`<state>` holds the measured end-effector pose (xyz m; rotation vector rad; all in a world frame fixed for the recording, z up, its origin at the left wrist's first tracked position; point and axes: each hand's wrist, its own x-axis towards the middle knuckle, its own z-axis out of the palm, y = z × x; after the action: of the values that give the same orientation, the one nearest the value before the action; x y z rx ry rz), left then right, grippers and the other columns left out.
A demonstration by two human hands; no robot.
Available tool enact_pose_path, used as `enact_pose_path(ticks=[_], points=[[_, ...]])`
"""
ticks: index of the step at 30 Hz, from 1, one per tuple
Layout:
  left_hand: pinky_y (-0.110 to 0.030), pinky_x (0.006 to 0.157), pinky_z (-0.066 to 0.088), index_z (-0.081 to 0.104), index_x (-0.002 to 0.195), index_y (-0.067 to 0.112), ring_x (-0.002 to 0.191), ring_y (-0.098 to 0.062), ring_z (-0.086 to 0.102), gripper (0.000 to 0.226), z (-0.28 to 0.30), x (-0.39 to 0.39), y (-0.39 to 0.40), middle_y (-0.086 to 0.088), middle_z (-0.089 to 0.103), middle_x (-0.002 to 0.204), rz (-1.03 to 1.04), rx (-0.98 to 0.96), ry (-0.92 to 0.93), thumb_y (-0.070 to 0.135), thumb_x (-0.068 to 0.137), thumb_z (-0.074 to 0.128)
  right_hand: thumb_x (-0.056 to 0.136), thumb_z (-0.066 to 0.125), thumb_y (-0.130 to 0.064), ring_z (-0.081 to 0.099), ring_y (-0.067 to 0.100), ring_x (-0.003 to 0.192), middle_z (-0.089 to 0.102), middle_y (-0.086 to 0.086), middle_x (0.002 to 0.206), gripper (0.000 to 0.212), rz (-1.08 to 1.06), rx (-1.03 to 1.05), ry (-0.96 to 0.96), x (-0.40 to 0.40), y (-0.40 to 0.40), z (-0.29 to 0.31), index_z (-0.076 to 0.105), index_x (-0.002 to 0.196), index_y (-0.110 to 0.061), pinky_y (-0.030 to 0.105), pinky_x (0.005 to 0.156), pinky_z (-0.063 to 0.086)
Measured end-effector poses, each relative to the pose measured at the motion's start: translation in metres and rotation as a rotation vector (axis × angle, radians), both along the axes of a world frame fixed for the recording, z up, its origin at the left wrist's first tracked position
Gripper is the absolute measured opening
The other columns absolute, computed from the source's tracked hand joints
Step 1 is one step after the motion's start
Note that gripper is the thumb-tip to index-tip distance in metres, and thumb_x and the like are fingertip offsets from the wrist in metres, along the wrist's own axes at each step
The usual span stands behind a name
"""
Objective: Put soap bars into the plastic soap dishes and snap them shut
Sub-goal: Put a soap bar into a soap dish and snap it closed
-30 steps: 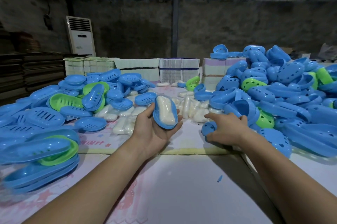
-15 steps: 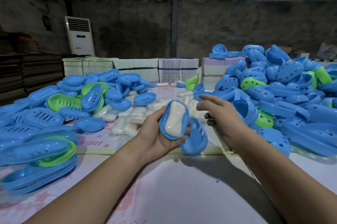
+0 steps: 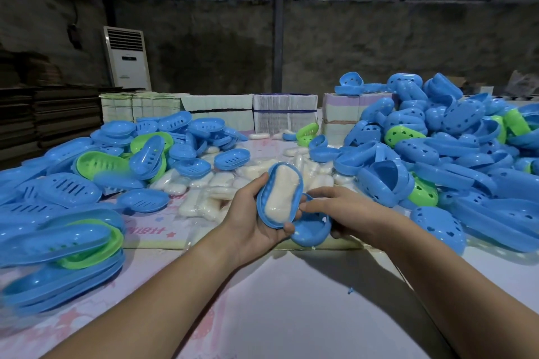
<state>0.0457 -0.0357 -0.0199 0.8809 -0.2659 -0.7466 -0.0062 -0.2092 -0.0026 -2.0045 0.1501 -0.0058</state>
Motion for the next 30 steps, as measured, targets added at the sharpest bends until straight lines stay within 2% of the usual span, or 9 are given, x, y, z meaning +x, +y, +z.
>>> enact_pose_path(ticks=[3,7,9,11,15,19,23,27,30], points=[[-0.026,0.047,0.039,0.071,0.111,0.006,0.072,-0.025,0.058,0.047,-0.003,0.001,-0.002,-0.018,0.068,0.099,0.028,-0.032,0.006,0.045,0.089,0.055,0.091,0.065,-0.019,0.063,0.014,0.060,0.072,0.007,0.088,0.022,-0.018,0.278,0.028,0.002,0.003,-0.002,0.072,0.108,-0.008,0.026,0.049,0.047],[-0.026,0.048,0.040,0.079,0.097,0.005,0.070,-0.025,0.060,0.048,-0.002,0.002,-0.001,-0.018,0.068,0.102,0.044,-0.129,0.017,0.045,0.090,0.053,0.095,0.063,-0.019,0.075,0.023,0.081,0.073,0.013,0.108,0.019,-0.111,0.619,0.046,0.004,0.010,-0.004,0.072,0.105,-0.007,0.037,0.066,0.060],[-0.026,0.050,0.040,0.080,0.098,0.005,0.071,-0.024,0.062,0.049,0.002,0.000,0.001,-0.018,0.070,0.102,0.034,-0.204,0.019,0.045,0.086,0.055,0.097,0.059,-0.028,0.071,0.034,0.100,0.070,0.014,0.117,0.027,-0.078,0.761,0.086,0.005,0.011,-0.004,0.069,0.114,-0.010,0.050,0.086,0.057],[-0.026,0.051,0.041,0.079,0.101,0.004,0.073,-0.025,0.062,0.050,0.006,-0.002,0.003,-0.019,0.070,0.102,0.021,-0.262,0.008,0.045,0.087,0.054,0.095,0.057,-0.037,0.064,0.038,0.113,0.069,0.013,0.120,0.033,-0.038,0.876,0.131,0.005,0.012,-0.002,0.069,0.117,-0.014,0.057,0.103,0.046],[-0.026,0.052,0.041,0.079,0.101,0.004,0.075,-0.024,0.060,0.050,0.010,-0.004,0.005,-0.018,0.070,0.102,-0.001,-0.293,-0.017,0.044,0.088,0.053,0.092,0.058,-0.029,0.066,0.039,0.101,0.067,0.014,0.113,0.028,0.071,1.019,0.117,0.001,0.014,0.002,0.075,0.104,-0.011,0.052,0.108,0.043],[-0.026,0.051,0.041,0.080,0.102,0.005,0.074,-0.024,0.061,0.048,0.012,-0.005,0.005,-0.019,0.069,0.105,0.027,-0.263,-0.017,0.044,0.085,0.056,0.082,0.067,-0.021,0.061,0.034,0.118,0.065,0.016,0.127,0.050,0.025,1.051,-0.063,0.001,0.015,0.004,0.063,0.129,-0.004,0.048,0.113,0.038],[-0.028,0.054,0.038,0.078,0.101,0.012,0.071,-0.023,0.060,0.043,0.010,-0.004,0.002,-0.016,0.069,0.100,0.084,-0.144,-0.034,0.046,0.095,0.052,0.093,0.061,-0.015,0.056,0.026,0.125,0.055,0.016,0.141,0.050,-0.016,0.976,-0.332,0.002,0.014,0.010,0.050,0.142,-0.010,0.038,0.107,0.044],[-0.027,0.054,0.036,0.082,0.088,0.018,0.071,-0.022,0.057,0.043,0.006,-0.006,-0.002,-0.009,0.070,0.086,0.079,-0.031,-0.073,0.048,0.095,0.052,0.085,0.072,-0.018,0.068,0.018,0.107,0.069,0.010,0.121,0.062,-0.091,0.613,-0.404,0.001,0.021,0.004,0.048,0.143,-0.017,0.035,0.092,0.050],[-0.028,0.054,0.035,0.076,0.103,0.016,0.069,-0.023,0.057,0.041,0.006,-0.007,-0.003,-0.009,0.068,0.084,0.107,0.037,-0.112,0.048,0.097,0.052,0.083,0.076,-0.025,0.071,0.005,0.087,0.071,-0.002,0.108,0.064,-0.154,0.434,-0.437,0.001,0.025,0.000,0.049,0.141,-0.028,0.022,0.072,0.051]])
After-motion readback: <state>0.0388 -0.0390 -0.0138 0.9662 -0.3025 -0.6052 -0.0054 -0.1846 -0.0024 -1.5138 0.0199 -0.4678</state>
